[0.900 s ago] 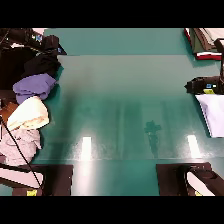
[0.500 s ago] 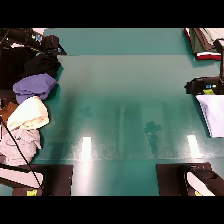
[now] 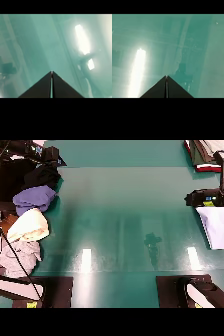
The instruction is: Fold the shirts.
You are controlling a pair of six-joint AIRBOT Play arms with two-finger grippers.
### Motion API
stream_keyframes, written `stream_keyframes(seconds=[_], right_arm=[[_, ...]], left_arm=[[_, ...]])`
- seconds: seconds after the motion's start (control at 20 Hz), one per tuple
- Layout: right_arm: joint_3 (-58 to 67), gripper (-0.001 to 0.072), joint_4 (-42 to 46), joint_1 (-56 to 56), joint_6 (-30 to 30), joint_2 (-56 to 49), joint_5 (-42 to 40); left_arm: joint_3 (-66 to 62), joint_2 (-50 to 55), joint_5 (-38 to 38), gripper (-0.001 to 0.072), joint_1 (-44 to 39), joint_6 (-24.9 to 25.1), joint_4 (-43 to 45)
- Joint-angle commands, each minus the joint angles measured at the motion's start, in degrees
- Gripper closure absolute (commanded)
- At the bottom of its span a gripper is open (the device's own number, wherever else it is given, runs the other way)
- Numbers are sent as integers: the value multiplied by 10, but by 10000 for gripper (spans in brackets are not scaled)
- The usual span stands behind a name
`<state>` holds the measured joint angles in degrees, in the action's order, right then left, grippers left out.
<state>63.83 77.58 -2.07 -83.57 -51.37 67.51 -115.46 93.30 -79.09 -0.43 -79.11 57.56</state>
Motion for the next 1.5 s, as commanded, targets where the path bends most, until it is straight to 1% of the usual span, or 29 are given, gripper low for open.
stream_keyframes(seconds=[0.0,0.05,0.15,0.2,0.4,0.55,0.75,0.9,0.95,1.0,1.05,1.2,1.25,1.3,1.45], right_arm=[[0,694,0,1,0,0,0],[0,694,0,0,0,0,0],[0,694,0,0,0,0,2],[0,694,0,1,0,0,4],[0,694,-1,1,-1,0,9],[0,694,0,1,-21,0,15],[0,695,0,1,-25,0,17],[0,694,0,1,-26,0,17],[0,694,0,1,-26,0,17],[0,694,0,1,-26,0,17],[0,694,0,1,-26,0,17],[0,694,0,1,-26,0,16],[0,694,0,1,-26,0,15],[0,694,0,1,-26,0,14],[2,694,-1,1,-26,0,-7]], left_arm=[[1,3,89,201,0,-7,101],[1,9,120,179,0,-27,164],[1,33,165,178,7,-92,306],[6,47,181,178,17,-109,343],[10,124,237,178,65,-110,353],[10,179,268,178,90,-109,353],[10,223,303,178,95,-109,355],[10,232,312,183,95,-109,354],[10,232,313,323,95,-109,353],[10,232,311,541,95,-109,351],[7,232,301,679,95,-108,345],[-19,226,271,685,95,-103,296],[-38,221,260,685,95,-86,269],[-43,205,265,685,94,-64,243],[-43,115,298,685,75,13,176]])
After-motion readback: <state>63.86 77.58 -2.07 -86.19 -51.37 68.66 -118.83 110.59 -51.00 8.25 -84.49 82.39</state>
